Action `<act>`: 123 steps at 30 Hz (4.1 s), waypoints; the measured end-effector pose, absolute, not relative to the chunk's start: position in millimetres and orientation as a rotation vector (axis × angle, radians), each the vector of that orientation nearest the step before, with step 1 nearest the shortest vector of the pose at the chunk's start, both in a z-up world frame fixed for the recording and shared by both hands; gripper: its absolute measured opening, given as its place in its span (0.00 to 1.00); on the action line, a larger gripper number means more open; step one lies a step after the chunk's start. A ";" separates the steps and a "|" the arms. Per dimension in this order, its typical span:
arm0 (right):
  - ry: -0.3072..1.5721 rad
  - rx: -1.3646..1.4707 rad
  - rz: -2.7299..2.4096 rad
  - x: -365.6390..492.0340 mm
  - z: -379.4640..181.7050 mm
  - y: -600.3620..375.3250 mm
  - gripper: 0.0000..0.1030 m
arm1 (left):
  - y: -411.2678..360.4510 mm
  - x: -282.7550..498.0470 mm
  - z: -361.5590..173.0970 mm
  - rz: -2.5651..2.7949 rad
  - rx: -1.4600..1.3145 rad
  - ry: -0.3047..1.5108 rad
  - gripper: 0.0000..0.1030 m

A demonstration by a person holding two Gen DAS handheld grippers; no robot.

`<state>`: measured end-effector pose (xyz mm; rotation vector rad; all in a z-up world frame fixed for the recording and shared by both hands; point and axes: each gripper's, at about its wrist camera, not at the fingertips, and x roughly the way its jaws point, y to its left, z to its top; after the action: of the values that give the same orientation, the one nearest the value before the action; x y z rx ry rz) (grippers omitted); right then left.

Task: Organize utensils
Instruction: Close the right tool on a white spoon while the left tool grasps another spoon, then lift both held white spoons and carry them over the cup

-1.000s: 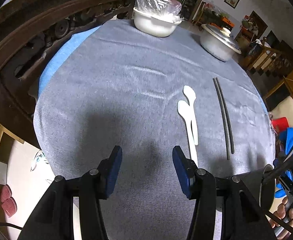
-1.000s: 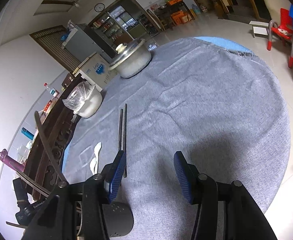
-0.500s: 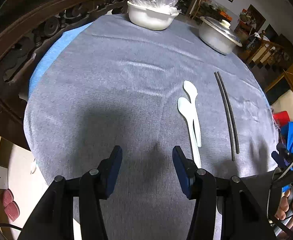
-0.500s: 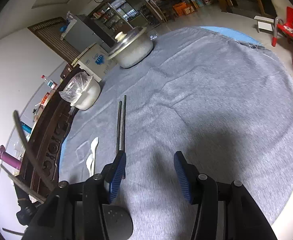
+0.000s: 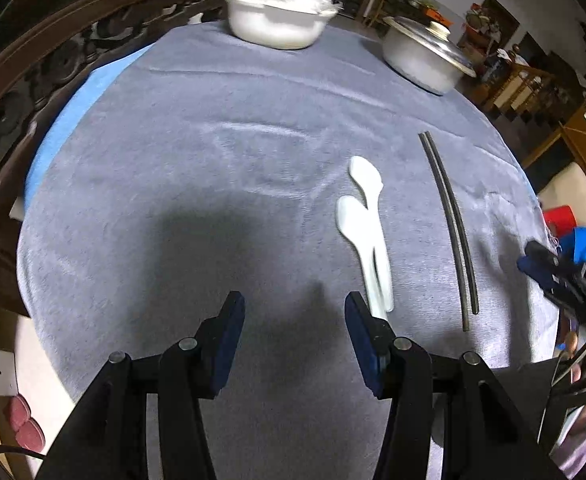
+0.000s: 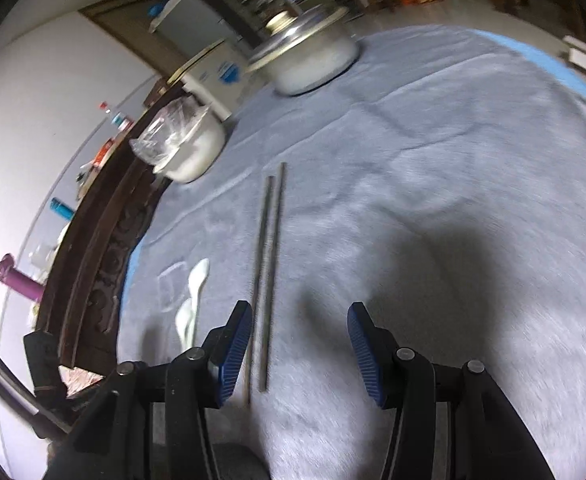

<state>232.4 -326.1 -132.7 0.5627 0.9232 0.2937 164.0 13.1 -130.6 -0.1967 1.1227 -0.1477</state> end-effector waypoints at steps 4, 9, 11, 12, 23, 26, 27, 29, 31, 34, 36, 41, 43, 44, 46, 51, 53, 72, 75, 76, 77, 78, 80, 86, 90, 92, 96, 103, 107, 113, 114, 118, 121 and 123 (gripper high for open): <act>0.940 0.544 0.319 259.1 -127.1 -320.1 0.51 | 1.2 177.7 -131.4 -0.158 -0.153 1.119 0.51; 1.003 0.431 0.427 295.7 -123.7 -289.1 0.46 | -10.0 195.2 -136.2 -0.170 -0.144 1.120 0.51; 1.016 0.420 0.474 303.4 -123.4 -279.4 0.46 | -16.9 199.8 -138.7 -0.186 -0.133 1.116 0.51; 1.029 0.410 0.531 309.8 -123.1 -270.3 0.46 | -18.7 201.9 -141.0 -0.181 -0.122 1.120 0.51; 1.191 0.189 0.734 353.9 -124.4 -180.9 0.46 | -10.6 207.9 -147.2 -0.171 -0.121 1.112 0.51; 1.235 0.118 0.730 360.1 -127.9 -162.9 0.46 | -1.2 203.1 -147.2 -0.162 -0.138 1.118 0.51; 1.249 0.092 0.728 362.9 -129.2 -154.4 0.46 | 3.1 200.5 -146.2 -0.162 -0.152 1.123 0.51; 1.271 0.067 0.721 366.4 -130.7 -145.6 0.46 | 10.6 198.1 -145.2 -0.157 -0.172 1.127 0.51; 1.281 0.035 0.707 368.8 -133.3 -137.7 0.46 | 18.6 194.0 -144.7 -0.143 -0.192 1.130 0.51; 1.296 -0.015 0.679 371.3 -138.5 -124.2 0.47 | 26.6 189.2 -143.6 -0.133 -0.209 1.132 0.51; 1.273 -0.058 0.656 367.8 -136.6 -118.6 0.45 | 28.7 187.7 -142.5 -0.128 -0.214 1.131 0.51; 1.225 -0.141 0.624 363.0 -136.0 -115.2 0.31 | 26.5 184.3 -137.4 -0.135 -0.215 1.122 0.51; 1.205 -0.171 0.617 358.9 -135.3 -116.3 0.30 | 23.1 184.9 -134.9 -0.141 -0.208 1.118 0.51; 1.199 -0.172 0.608 358.0 -134.8 -120.2 0.30 | 20.3 186.1 -133.7 -0.146 -0.202 1.118 0.51; 1.196 -0.145 0.594 358.7 -134.1 -131.2 0.30 | 17.0 187.5 -131.6 -0.157 -0.196 1.118 0.51; 1.140 -0.014 0.577 356.1 -123.4 -170.4 0.30 | -0.2 196.8 -127.4 -0.200 -0.175 1.114 0.51; 1.110 0.030 0.563 352.2 -114.7 -187.9 0.30 | -9.7 202.3 -128.5 -0.226 -0.163 1.117 0.51; 1.083 0.127 0.263 326.0 -127.2 -313.2 0.30 | -31.3 225.6 -144.1 -0.229 -0.078 1.189 0.52; 1.103 0.117 0.226 325.5 -134.9 -318.3 0.30 | -39.1 221.3 -145.0 -0.227 -0.062 1.168 0.49; 1.105 0.114 0.220 325.3 -136.1 -319.1 0.30 | -40.2 221.0 -145.6 -0.225 -0.060 1.162 0.48; 1.108 0.117 0.218 325.5 -137.7 -320.4 0.30 | -40.2 221.0 -146.0 -0.221 -0.059 1.154 0.40; 1.113 0.124 0.218 325.3 -139.6 -321.9 0.30 | -39.6 221.4 -146.3 -0.222 -0.060 1.148 0.29; 1.114 0.126 0.216 323.3 -141.2 -324.2 0.30 | -36.9 222.7 -147.1 -0.235 -0.085 1.143 0.30; 1.078 0.167 0.199 312.4 -134.5 -331.0 0.30 | -24.6 224.7 -144.6 -0.243 -0.148 1.140 0.30; 1.007 0.179 0.197 294.3 -120.2 -332.3 0.30 | -17.6 217.3 -140.0 -0.224 -0.177 1.118 0.30; 0.965 0.181 0.185 281.9 -111.7 -332.0 0.30 | -12.3 210.5 -133.2 -0.204 -0.191 1.094 0.30; 0.882 0.161 0.149 256.4 -99.1 -329.6 0.30 | -3.7 202.3 -119.8 -0.174 -0.203 1.039 0.30; 0.741 0.147 0.077 203.3 -78.8 -328.3 0.30 | 5.8 167.3 -92.1 -0.119 -0.186 0.932 0.30; 0.678 0.155 0.051 174.1 -69.2 -327.8 0.30 | 8.3 146.8 -77.1 -0.099 -0.164 0.879 0.30; 0.608 0.138 0.041 135.2 -54.6 -318.1 0.30 | 16.7 119.6 -53.8 -0.060 -0.140 0.802 0.30; 0.594 0.140 0.040 127.0 -50.6 -316.6 0.30 | 18.2 115.5 -49.4 -0.050 -0.138 0.790 0.30; 0.556 0.151 0.048 105.2 -39.0 -312.5 0.30 | 24.7 99.8 -34.4 -0.027 -0.134 0.743 0.30; 0.540 0.154 0.057 93.6 -31.8 -309.2 0.30 | 28.7 88.6 -23.2 -0.015 -0.130 0.714 0.30; 0.524 0.155 0.060 85.4 -26.3 -306.8 0.30 | 28.5 79.8 -16.8 -0.011 -0.125 0.693 0.30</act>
<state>85.4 -306.8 -26.3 0.1546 0.5245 0.0601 79.8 28.5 -16.8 -0.1247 0.6926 -0.0107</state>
